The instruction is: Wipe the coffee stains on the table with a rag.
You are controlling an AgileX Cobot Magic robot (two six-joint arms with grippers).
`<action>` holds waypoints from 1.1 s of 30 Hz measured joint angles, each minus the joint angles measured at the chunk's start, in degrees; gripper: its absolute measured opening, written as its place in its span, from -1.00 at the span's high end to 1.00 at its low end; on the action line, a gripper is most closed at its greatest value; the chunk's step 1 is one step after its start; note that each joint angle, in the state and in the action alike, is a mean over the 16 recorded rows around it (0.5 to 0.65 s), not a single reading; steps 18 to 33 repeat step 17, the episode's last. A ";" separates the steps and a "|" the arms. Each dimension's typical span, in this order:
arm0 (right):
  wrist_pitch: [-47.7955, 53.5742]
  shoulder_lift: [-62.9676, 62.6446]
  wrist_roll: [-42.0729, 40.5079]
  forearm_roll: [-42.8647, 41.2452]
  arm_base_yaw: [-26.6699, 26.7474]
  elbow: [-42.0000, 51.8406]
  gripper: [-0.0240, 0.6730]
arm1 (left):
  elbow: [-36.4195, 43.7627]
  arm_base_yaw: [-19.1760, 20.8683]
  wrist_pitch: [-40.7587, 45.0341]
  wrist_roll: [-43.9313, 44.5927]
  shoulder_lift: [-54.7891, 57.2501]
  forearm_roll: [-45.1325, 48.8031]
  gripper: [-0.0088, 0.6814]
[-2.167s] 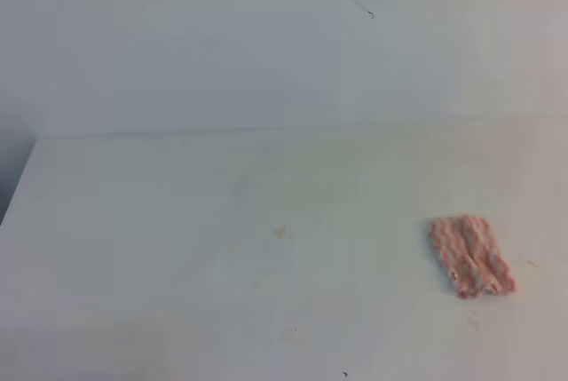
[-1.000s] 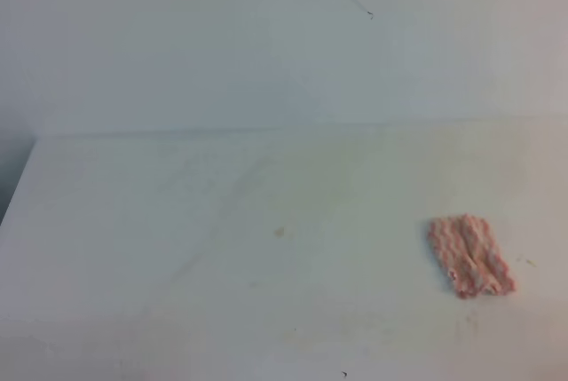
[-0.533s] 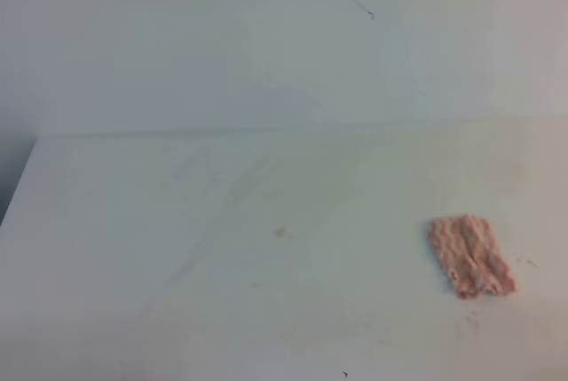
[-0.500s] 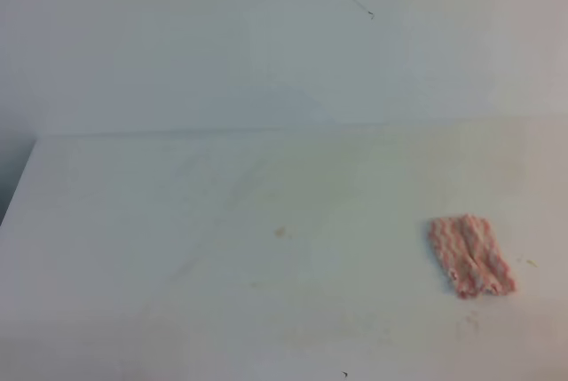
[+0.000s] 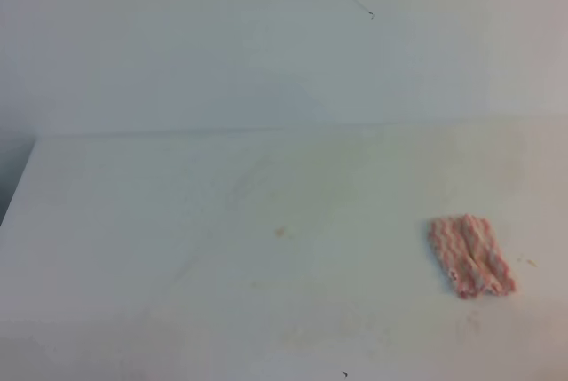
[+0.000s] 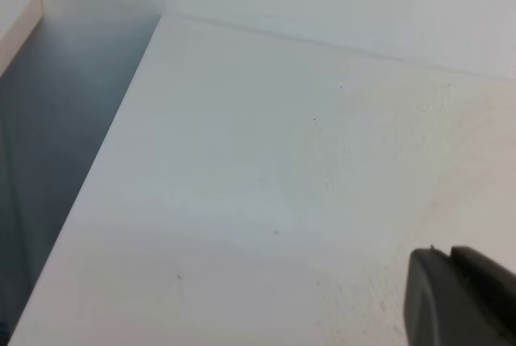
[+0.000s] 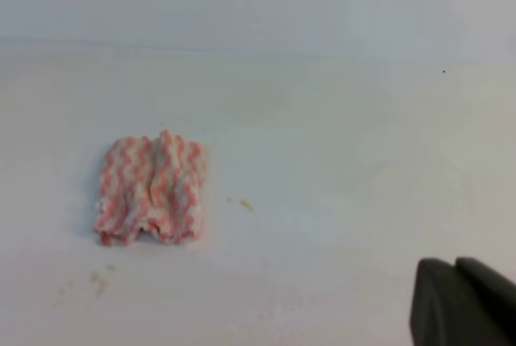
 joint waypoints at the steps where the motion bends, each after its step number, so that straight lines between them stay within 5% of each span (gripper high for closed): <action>1: 0.00 0.00 0.00 0.00 0.00 0.00 0.94 | 0.00 0.00 0.00 0.00 0.00 0.00 0.98; 33: 0.00 0.00 0.00 0.00 0.00 0.00 0.94 | 0.00 0.00 0.00 0.00 0.00 0.00 0.98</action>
